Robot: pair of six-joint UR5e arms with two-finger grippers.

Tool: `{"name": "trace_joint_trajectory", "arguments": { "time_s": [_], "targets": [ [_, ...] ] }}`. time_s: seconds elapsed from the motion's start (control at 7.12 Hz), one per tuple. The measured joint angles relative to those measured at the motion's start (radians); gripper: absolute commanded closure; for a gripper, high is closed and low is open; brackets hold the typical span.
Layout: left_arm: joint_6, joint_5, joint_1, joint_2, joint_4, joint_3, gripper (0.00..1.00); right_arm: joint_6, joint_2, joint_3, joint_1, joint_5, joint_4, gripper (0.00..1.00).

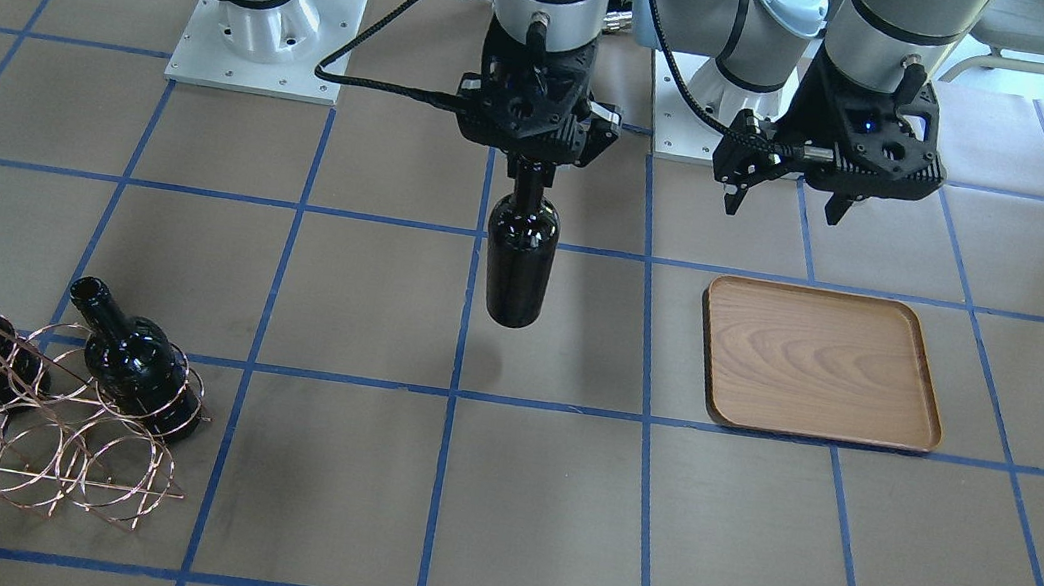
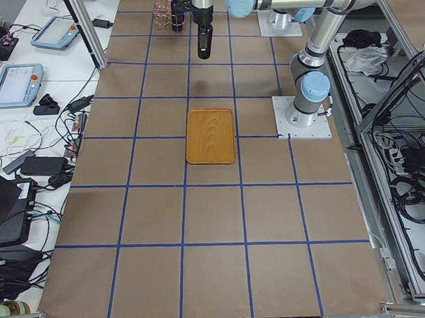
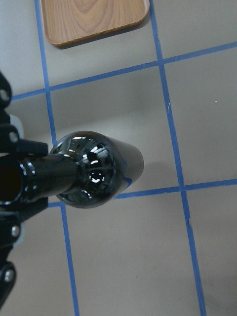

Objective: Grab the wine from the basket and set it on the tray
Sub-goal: 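Lift the bottle out of the rack and carry it toward the tray, then stand the bottle upright on the table and release it with the right gripper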

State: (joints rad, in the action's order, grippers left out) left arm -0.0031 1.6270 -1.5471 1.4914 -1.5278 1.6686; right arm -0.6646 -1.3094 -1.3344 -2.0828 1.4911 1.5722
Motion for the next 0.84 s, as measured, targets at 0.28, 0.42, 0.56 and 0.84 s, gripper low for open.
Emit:
{"name": "trace_joint_trajectory", "arguments": {
  "time_s": [0.28, 0.42, 0.56, 0.84],
  "targets": [
    [-0.001, 0.017, 0.005, -0.001, -0.001, 0.0, 0.0, -0.071, 0.051, -0.026, -0.041, -0.005, 0.074, 1.0],
    [-0.001, 0.028, 0.008, -0.001, -0.004, 0.0, 0.0, -0.093, 0.063, -0.041, -0.049, -0.003, 0.099, 1.0],
    [-0.001, 0.032, 0.009, -0.002, -0.008, 0.0, 0.0, -0.103, 0.069, -0.05, -0.052, 0.0, 0.11, 1.0],
    [-0.003, 0.024, 0.013, -0.001, -0.026, -0.001, 0.0, -0.119, 0.072, -0.066, -0.054, 0.006, 0.115, 1.0]
  ]
}}
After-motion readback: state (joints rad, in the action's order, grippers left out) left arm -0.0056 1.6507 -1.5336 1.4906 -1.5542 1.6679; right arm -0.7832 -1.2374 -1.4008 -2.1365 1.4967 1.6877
